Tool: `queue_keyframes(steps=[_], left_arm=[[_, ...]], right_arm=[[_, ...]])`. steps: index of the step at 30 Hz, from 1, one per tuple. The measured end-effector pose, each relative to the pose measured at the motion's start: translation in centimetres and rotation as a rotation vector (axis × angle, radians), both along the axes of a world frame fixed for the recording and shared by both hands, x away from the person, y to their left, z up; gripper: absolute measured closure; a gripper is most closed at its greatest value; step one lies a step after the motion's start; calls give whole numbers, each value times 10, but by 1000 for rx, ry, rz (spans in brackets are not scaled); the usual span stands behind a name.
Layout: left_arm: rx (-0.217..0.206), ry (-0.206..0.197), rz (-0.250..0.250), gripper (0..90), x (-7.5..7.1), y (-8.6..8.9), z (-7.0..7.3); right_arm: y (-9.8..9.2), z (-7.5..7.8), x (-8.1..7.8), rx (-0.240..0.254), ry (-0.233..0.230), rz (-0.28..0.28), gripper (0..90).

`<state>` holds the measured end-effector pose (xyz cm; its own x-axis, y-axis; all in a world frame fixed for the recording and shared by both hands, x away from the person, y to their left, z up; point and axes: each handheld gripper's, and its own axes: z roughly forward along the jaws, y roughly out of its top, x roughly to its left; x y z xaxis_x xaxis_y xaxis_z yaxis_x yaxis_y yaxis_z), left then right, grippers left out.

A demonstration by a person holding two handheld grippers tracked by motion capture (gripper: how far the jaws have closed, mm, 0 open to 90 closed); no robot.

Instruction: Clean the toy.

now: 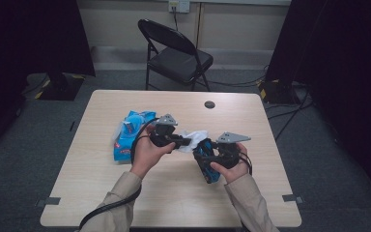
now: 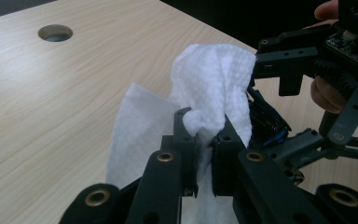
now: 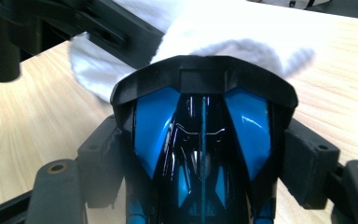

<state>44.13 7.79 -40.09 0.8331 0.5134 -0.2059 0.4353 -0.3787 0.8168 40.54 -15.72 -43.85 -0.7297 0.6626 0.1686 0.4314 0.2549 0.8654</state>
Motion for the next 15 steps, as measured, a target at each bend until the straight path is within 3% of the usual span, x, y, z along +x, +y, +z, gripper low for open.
queue_keyframes(steps=[15], left_arm=[[-12,14,-15,833,4,-13,-11]], right_arm=[[3,-1,-1,-5,1,19,258]])
